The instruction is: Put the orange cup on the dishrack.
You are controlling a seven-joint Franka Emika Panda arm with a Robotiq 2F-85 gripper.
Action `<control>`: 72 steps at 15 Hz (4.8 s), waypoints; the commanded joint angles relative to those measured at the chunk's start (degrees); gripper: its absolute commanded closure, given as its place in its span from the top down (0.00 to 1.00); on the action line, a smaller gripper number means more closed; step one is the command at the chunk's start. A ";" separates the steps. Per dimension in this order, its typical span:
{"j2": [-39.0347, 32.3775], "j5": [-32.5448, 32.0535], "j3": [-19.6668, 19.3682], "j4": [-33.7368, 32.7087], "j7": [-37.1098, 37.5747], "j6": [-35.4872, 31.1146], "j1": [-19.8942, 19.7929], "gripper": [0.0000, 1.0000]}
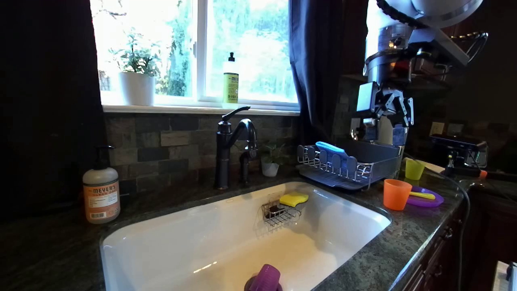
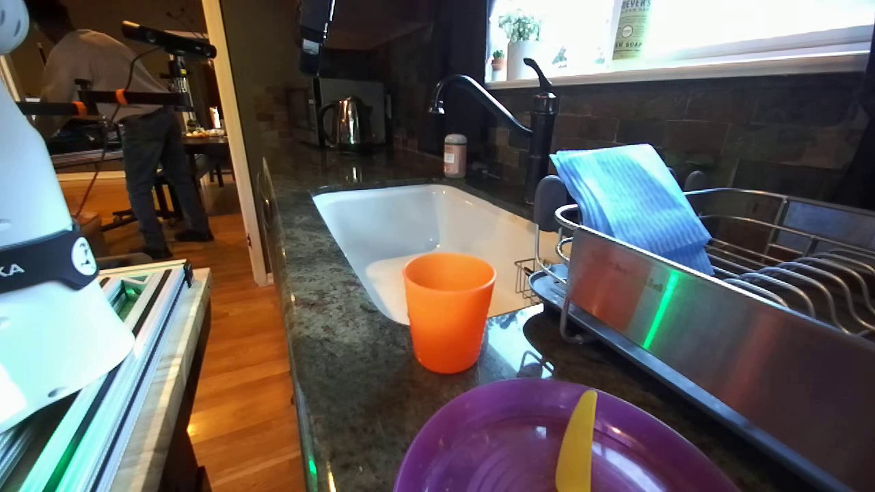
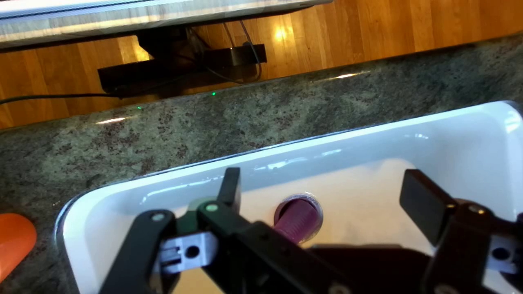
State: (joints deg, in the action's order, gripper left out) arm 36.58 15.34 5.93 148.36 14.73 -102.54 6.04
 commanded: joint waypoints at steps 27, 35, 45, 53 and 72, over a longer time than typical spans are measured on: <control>2.97 -28.49 -22.39 3.87 -34.57 5.65 -16.15 1.00; -3.67 -23.27 -28.16 4.47 -42.35 -15.19 -16.36 1.00; -12.66 -20.09 -27.30 8.04 -42.44 -34.48 -15.10 1.00; -22.15 -16.63 -24.93 8.83 -43.20 -45.03 -12.46 0.99; -20.19 -30.27 -18.68 10.12 -29.38 -42.74 -19.01 0.01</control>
State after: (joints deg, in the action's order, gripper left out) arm 11.36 -10.35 -13.82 156.59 -17.72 -147.16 -10.31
